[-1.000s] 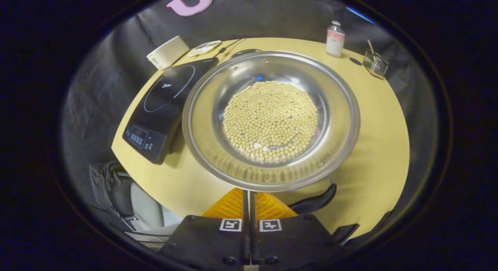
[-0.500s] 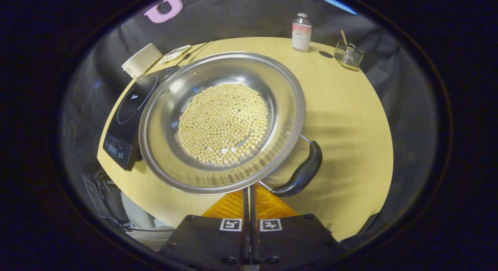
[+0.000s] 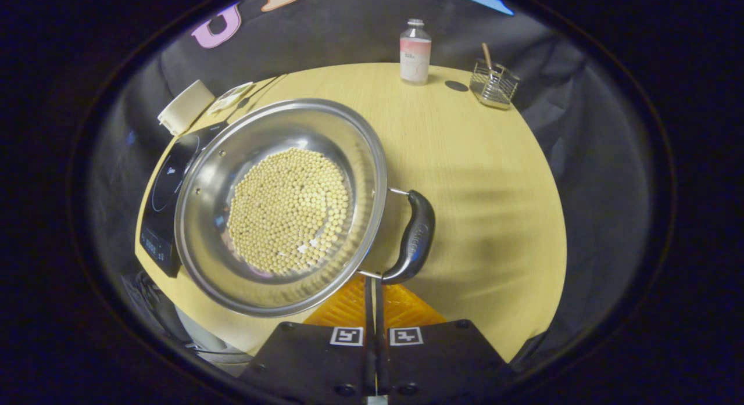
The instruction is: First push the handle of the pot to place it horizontally, then grasp the pot with both hands and set it on the induction cooktop.
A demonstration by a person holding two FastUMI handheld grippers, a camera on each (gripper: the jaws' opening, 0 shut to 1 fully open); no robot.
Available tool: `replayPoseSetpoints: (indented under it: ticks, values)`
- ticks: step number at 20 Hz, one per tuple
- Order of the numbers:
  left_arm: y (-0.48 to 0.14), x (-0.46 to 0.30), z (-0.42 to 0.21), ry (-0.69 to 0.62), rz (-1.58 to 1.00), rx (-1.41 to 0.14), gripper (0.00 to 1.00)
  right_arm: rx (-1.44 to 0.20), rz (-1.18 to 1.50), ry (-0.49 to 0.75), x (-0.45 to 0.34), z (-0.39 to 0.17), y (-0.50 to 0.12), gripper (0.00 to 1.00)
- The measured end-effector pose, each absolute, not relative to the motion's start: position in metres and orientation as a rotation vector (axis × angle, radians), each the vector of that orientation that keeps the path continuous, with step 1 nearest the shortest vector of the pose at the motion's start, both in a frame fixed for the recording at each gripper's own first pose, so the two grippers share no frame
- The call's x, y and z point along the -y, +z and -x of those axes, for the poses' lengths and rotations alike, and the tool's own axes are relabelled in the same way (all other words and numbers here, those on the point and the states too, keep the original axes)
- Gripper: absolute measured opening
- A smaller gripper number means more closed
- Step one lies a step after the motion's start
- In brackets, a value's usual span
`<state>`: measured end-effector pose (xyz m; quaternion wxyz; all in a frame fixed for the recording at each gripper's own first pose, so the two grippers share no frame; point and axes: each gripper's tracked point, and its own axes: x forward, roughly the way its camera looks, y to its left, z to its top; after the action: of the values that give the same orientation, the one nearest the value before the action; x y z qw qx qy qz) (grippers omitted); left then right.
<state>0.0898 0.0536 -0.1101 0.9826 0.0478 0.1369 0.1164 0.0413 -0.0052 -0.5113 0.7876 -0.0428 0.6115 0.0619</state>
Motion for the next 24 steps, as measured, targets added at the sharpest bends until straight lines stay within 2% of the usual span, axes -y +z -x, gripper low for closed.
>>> replayPoseSetpoints:
  ticks: [3,4,6,9,10,11,17,18,20,21,24]
  values:
    - [-0.110,-0.053,-0.090,0.237,-0.101,-0.276,0.96,-1.314,0.090,0.120,0.009,-0.048,-0.512,0.03]
    - [-0.110,-0.053,-0.089,0.238,-0.101,-0.276,0.96,-1.314,0.091,0.116,0.010,-0.050,-0.513,0.00]
    - [-0.111,-0.053,-0.089,0.239,-0.103,-0.280,0.96,-1.313,0.101,0.114,0.013,-0.054,-0.516,0.03]
    - [-0.110,-0.052,-0.089,0.238,-0.106,-0.281,0.93,-1.309,0.103,0.111,0.015,-0.060,-0.517,0.02]
    - [-0.111,-0.050,-0.089,0.237,-0.106,-0.281,0.96,-1.306,0.105,0.108,0.016,-0.061,-0.518,0.03]
    - [-0.111,-0.049,-0.089,0.234,-0.105,-0.280,0.93,-1.302,0.107,0.106,0.018,-0.065,-0.518,0.03]
    - [-0.114,-0.042,-0.085,0.204,-0.103,-0.286,0.94,-1.284,0.136,0.099,0.022,-0.078,-0.519,0.03]
    - [-0.115,-0.042,-0.086,0.196,-0.103,-0.288,0.96,-1.284,0.137,0.092,0.023,-0.078,-0.518,0.03]
    - [-0.121,-0.043,-0.087,0.179,-0.106,-0.302,0.94,-1.272,0.148,0.074,0.024,-0.078,-0.515,0.03]
    - [-0.122,-0.044,-0.088,0.168,-0.100,-0.306,0.96,-1.267,0.164,0.064,0.026,-0.076,-0.512,0.03]
    - [-0.127,-0.048,-0.097,0.132,-0.074,-0.301,0.96,-1.258,0.174,0.037,0.025,-0.069,-0.500,0.03]
